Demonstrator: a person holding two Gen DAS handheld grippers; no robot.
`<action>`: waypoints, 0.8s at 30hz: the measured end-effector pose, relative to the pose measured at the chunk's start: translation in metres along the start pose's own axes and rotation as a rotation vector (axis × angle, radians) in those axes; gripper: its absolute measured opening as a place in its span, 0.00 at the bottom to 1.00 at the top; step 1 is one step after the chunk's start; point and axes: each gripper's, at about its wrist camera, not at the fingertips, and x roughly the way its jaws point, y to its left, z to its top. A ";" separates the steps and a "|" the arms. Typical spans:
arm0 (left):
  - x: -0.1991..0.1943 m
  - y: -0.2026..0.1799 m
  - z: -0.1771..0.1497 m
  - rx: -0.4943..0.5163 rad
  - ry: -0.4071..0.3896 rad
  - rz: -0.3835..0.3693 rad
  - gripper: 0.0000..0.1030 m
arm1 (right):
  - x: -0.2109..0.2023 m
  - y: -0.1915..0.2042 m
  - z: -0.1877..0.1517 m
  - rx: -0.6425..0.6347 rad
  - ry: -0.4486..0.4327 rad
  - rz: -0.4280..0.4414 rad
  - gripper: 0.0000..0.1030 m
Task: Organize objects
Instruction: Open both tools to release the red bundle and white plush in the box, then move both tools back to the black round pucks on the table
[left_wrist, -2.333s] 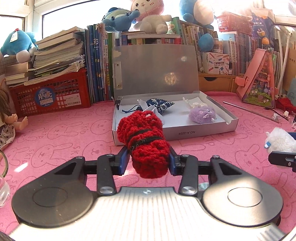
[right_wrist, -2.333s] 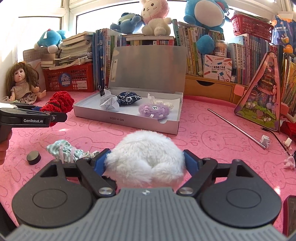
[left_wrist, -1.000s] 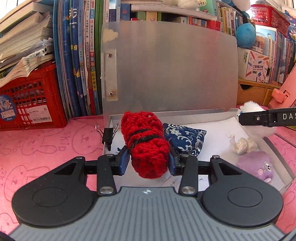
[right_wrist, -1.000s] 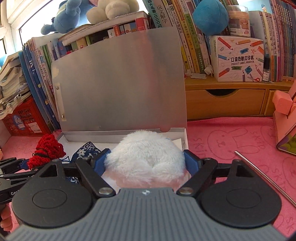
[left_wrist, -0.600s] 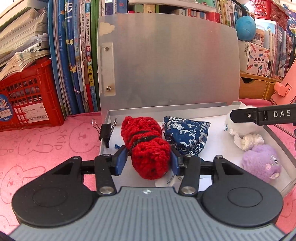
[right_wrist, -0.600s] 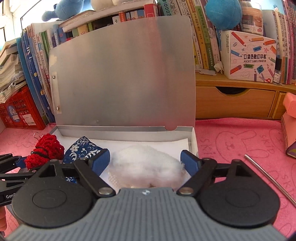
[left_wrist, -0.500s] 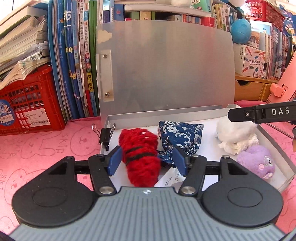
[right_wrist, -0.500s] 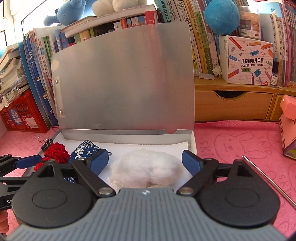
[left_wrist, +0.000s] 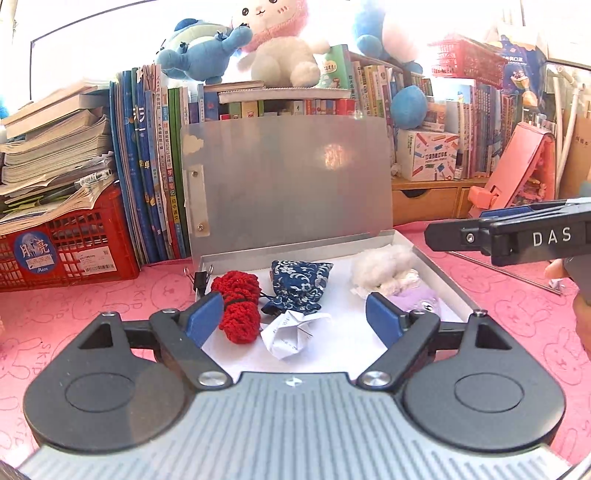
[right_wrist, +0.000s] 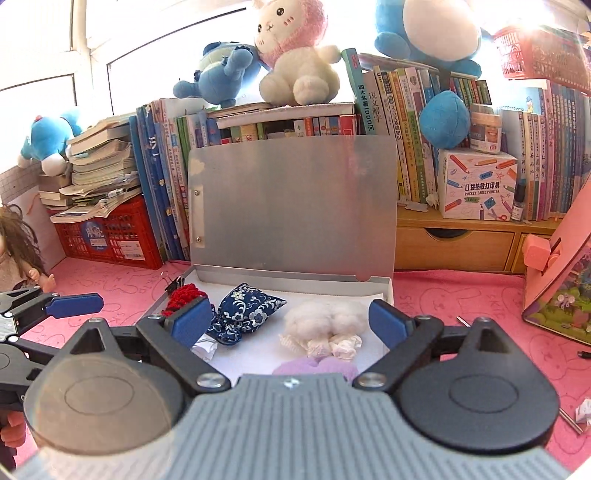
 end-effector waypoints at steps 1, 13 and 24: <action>-0.009 -0.003 -0.003 -0.001 -0.006 -0.006 0.87 | -0.009 0.004 -0.004 -0.007 -0.006 0.003 0.95; -0.091 -0.023 -0.061 -0.068 -0.023 -0.016 0.94 | -0.097 0.031 -0.075 -0.101 -0.042 -0.003 0.96; -0.126 -0.024 -0.125 -0.098 0.012 0.029 0.95 | -0.138 0.041 -0.147 -0.086 0.003 0.010 0.96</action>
